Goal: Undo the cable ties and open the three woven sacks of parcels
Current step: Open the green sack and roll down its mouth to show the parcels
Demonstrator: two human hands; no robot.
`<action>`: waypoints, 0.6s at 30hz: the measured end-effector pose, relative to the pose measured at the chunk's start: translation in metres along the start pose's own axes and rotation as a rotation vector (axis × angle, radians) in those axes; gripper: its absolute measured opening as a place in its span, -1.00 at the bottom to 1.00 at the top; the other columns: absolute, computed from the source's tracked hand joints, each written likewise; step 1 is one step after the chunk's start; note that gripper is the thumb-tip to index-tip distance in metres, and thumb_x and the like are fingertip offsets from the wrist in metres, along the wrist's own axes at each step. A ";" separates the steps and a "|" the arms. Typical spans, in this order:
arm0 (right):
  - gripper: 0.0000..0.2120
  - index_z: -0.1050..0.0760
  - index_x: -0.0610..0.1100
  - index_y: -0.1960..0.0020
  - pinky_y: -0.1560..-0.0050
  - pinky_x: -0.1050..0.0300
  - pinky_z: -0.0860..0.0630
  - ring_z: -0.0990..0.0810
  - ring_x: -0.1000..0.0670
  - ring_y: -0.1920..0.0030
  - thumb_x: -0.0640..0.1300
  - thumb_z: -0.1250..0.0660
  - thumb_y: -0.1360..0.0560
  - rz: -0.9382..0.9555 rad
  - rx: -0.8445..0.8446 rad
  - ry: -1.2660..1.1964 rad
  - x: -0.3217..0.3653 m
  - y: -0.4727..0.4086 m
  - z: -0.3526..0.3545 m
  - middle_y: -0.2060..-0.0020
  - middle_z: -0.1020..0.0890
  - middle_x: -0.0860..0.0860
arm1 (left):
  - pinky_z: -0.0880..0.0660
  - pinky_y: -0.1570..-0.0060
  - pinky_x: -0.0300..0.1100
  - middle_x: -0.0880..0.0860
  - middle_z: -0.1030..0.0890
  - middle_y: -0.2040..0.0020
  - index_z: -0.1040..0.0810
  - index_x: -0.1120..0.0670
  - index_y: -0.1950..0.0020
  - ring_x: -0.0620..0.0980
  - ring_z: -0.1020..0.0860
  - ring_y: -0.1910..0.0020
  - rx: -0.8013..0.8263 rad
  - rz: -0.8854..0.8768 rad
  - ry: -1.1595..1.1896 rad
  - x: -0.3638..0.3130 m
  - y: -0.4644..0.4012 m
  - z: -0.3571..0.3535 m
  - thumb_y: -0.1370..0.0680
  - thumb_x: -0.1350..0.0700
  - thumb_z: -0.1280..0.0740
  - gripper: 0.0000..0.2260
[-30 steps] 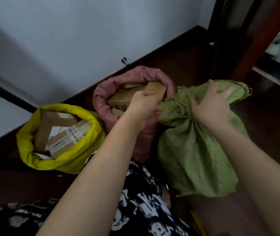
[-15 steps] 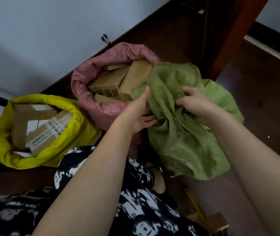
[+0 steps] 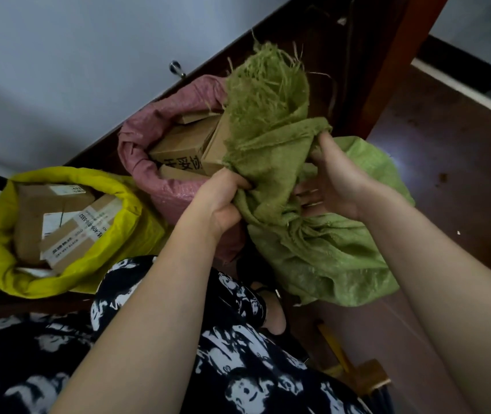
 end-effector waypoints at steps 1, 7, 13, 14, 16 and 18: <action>-0.32 -0.29 0.05 -0.45 -0.02 -0.13 -0.50 -0.61 -0.22 -0.05 0.42 0.09 -0.51 0.018 0.015 -0.048 0.002 0.003 -0.002 0.05 -0.69 -0.17 | -0.49 -0.14 0.16 0.21 -0.58 -0.03 -0.54 0.15 -0.04 0.22 -0.56 -0.08 0.036 -0.006 0.022 0.000 0.002 -0.002 -0.51 0.41 -0.01 -0.64; -0.64 -0.55 -0.10 -0.17 -0.21 -0.22 -0.48 -0.60 -0.16 -0.15 0.01 -0.07 -0.58 0.079 -0.009 -0.105 0.001 0.013 -0.002 -0.11 -0.65 -0.12 | -0.38 -0.30 0.15 0.20 -0.55 -0.28 -0.49 0.11 -0.34 0.19 -0.51 -0.27 0.255 0.005 0.107 -0.009 0.017 -0.009 -0.52 -0.28 -0.18 -0.42; -0.86 -0.59 -0.03 -0.07 0.03 0.10 -0.60 -0.67 0.01 0.03 -0.15 -0.30 -0.56 0.292 -0.132 0.211 0.015 0.029 0.007 0.05 -0.69 0.00 | -0.64 0.17 -0.05 0.19 -0.67 0.05 -0.52 0.23 -0.17 0.08 -0.68 0.14 0.024 -0.052 -0.238 0.001 0.023 0.000 -0.57 0.32 -0.22 -0.80; -0.81 -0.59 -0.03 -0.14 0.08 0.14 -0.60 -0.66 0.02 0.03 -0.14 -0.29 -0.56 0.309 -0.158 0.198 0.019 0.031 0.011 0.03 -0.69 0.00 | -0.64 0.22 -0.05 0.20 -0.67 0.06 -0.53 0.21 -0.13 0.08 -0.68 0.16 -0.008 -0.054 -0.220 -0.001 0.027 -0.001 -0.59 0.30 -0.20 -0.82; -0.75 -0.61 -0.04 -0.11 0.26 0.24 -0.55 -0.66 0.00 0.12 -0.20 -0.20 -0.56 0.340 -0.292 0.133 0.031 0.035 0.023 0.07 -0.70 -0.02 | -0.61 0.37 -0.06 0.18 -0.67 0.18 -0.52 0.18 -0.04 0.08 -0.65 0.24 -0.142 -0.043 -0.163 -0.010 0.034 0.005 -0.60 0.25 -0.17 -0.85; -0.68 -0.62 -0.04 0.07 0.23 0.18 -0.54 -0.63 -0.07 0.13 -0.28 -0.10 -0.49 0.377 -0.499 0.035 0.044 0.045 0.040 0.12 -0.68 -0.04 | -0.59 0.46 -0.06 0.16 -0.62 0.23 -0.48 0.16 0.03 0.11 -0.58 0.27 -0.311 -0.018 -0.141 -0.014 0.037 0.021 -0.56 0.27 -0.13 -0.85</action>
Point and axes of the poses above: each hand's wrist, its own y-axis away from the middle knuckle, its own z-axis out of the back of the hand, x = y × z, the point moved 5 cm from there along -y, towards the middle knuckle
